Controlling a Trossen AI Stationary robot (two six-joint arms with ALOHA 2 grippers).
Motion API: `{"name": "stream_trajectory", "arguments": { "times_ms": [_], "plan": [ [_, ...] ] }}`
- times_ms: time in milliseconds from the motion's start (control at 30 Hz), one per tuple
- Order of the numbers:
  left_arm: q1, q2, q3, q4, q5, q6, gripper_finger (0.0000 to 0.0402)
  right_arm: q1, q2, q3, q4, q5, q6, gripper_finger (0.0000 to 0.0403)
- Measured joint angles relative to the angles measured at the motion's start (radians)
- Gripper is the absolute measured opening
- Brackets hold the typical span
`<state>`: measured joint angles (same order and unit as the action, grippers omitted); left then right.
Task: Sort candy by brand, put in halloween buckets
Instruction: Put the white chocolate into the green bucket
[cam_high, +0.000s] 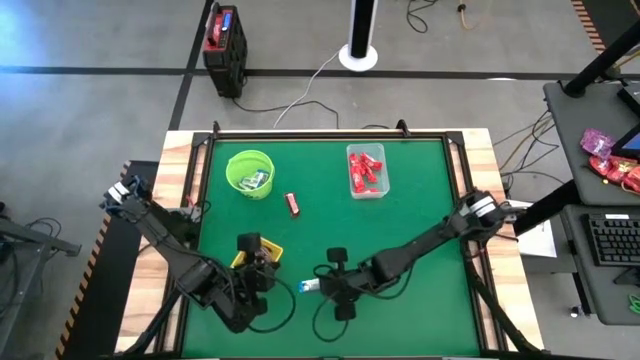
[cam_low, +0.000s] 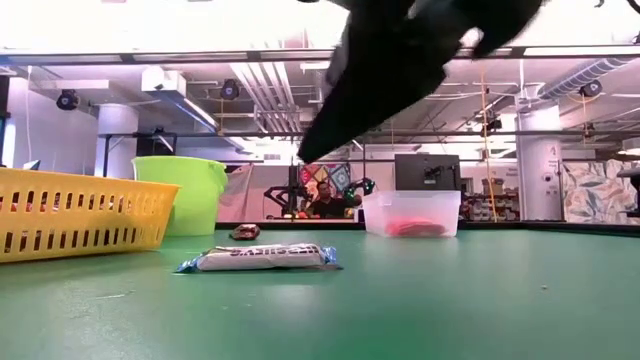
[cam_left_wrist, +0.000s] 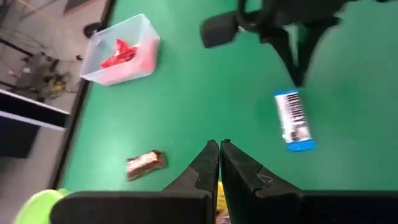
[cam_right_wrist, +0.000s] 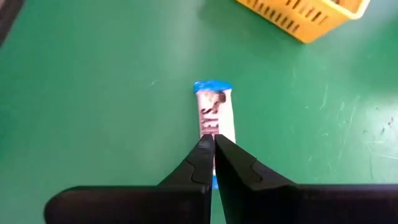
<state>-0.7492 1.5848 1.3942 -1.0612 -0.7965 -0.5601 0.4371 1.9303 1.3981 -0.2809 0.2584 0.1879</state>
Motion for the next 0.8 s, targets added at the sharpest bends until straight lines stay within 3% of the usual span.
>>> {"name": "stream_trajectory", "arguments": {
  "times_ms": [133, 233, 367, 467, 600, 800],
  "plan": [
    [-0.017, 0.006, -0.016, 0.091, 0.022, -0.032, 0.0, -0.008, -0.084, -0.123, 0.044, -0.019, -0.023, 0.0007],
    [-0.01, 0.034, -0.036, 0.265, 0.042, 0.05, 0.0, -0.017, -0.17, -0.263, 0.15, -0.027, -0.051, 0.0008],
    [0.008, 0.104, -0.068, 0.45, 0.154, 0.212, 0.0, -0.014, -0.273, -0.461, 0.4, -0.031, -0.06, 0.0009],
    [0.038, 0.157, -0.106, 0.488, 0.235, 0.2, 0.0, -0.014, -0.305, -0.567, 0.532, -0.033, -0.016, 0.0009],
    [0.058, 0.236, -0.129, 0.532, 0.243, 0.176, 0.0, -0.01, -0.305, -0.632, 0.649, -0.03, -0.003, 0.0009],
    [0.088, 0.37, -0.093, 0.574, 0.284, 0.193, 0.0, -0.001, -0.246, -0.626, 0.734, -0.066, -0.058, 0.0035]
  ]
}}
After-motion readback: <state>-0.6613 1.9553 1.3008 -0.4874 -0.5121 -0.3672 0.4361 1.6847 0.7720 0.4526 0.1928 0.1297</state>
